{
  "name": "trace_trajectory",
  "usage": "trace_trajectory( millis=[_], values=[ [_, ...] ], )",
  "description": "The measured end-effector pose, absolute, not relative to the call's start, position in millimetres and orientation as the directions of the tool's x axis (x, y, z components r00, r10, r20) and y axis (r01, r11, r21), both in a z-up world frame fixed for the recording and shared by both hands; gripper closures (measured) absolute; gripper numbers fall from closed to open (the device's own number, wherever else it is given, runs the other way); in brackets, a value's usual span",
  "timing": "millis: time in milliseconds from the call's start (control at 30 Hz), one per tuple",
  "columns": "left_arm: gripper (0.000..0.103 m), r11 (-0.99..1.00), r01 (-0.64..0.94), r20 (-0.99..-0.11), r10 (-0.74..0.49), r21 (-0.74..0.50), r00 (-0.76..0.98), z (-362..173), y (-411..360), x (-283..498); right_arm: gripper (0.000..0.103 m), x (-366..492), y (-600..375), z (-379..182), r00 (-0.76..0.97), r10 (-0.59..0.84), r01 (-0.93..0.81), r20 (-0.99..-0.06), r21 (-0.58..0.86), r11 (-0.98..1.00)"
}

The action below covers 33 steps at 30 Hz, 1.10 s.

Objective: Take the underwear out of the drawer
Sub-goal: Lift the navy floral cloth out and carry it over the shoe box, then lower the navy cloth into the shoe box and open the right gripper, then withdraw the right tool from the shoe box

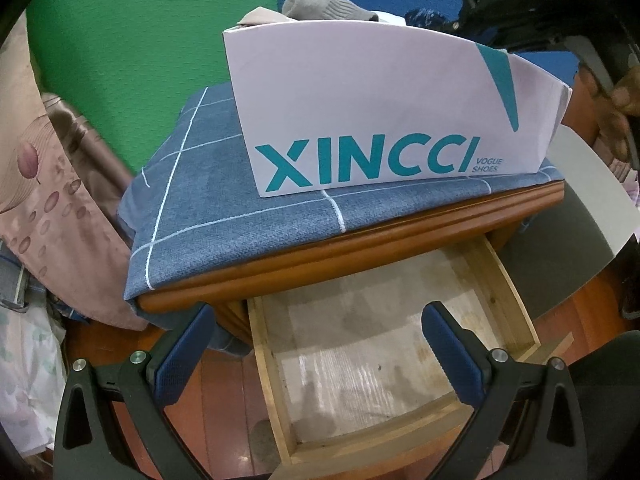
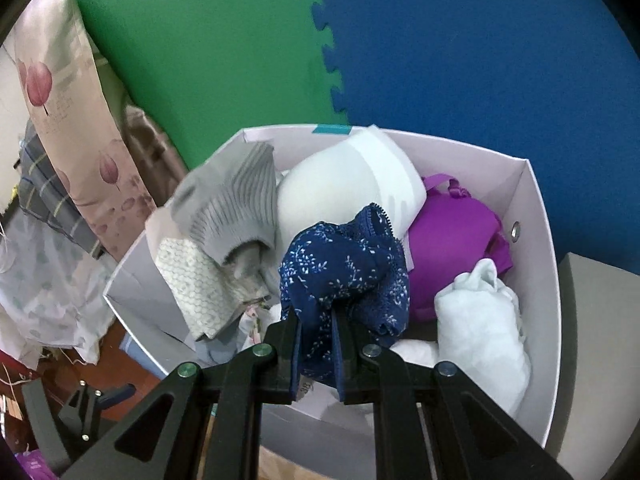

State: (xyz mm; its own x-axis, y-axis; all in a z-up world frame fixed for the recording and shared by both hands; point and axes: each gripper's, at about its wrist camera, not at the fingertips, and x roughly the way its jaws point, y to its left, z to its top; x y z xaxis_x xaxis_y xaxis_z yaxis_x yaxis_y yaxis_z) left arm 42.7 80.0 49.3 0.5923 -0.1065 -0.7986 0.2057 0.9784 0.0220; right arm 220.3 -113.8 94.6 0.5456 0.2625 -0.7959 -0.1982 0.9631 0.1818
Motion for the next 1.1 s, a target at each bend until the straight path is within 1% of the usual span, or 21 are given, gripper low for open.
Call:
trace_trajectory(
  millis=[300, 433, 500, 533, 600, 767, 967, 1100],
  values=[
    [0.000, 0.979, 0.202, -0.798, -0.112, 0.012, 0.592, 47.9, 79.9, 45.3, 0.090, 222.3, -104.5, 74.3, 0.512, 0.248, -0.203, -0.822, 0.165, 0.965],
    [0.000, 0.980, 0.200, -0.798, -0.111, 0.013, 0.593, 48.4, 80.9, 44.8, 0.087, 222.2, -105.9, 73.8, 0.523, 0.264, -0.195, -0.810, 0.187, 0.963],
    [0.000, 0.980, 0.201, -0.798, -0.109, 0.015, 0.592, 48.1, 80.7, 44.9, 0.083, 218.3, -107.8, 74.4, 0.537, 0.273, -0.195, -0.798, 0.198, 0.961],
    [0.000, 0.979, 0.201, -0.798, -0.108, 0.016, 0.593, 48.3, 80.9, 44.9, 0.082, 216.7, -108.6, 74.9, 0.543, 0.283, -0.195, -0.791, 0.209, 0.958],
    [0.000, 0.979, 0.200, -0.797, -0.106, 0.020, 0.594, 48.3, 80.8, 45.1, 0.077, 211.5, -110.9, 77.1, 0.567, 0.293, -0.193, -0.770, 0.221, 0.956],
    [0.000, 0.980, 0.198, -0.798, -0.102, 0.023, 0.594, 48.8, 80.3, 44.8, 0.077, 196.5, -115.7, 86.6, 0.621, 0.302, -0.202, -0.723, 0.226, 0.953],
    [0.000, 0.980, 0.197, -0.799, -0.100, 0.024, 0.593, 48.6, 80.2, 44.9, 0.076, 161.7, -122.4, 107.5, 0.706, 0.315, -0.205, -0.634, 0.242, 0.948],
    [0.000, 0.980, 0.198, -0.799, -0.092, 0.034, 0.595, 48.5, 79.7, 44.5, 0.076, 122.5, -122.4, 113.8, 0.758, 0.316, -0.211, -0.570, 0.243, 0.947]
  ],
)
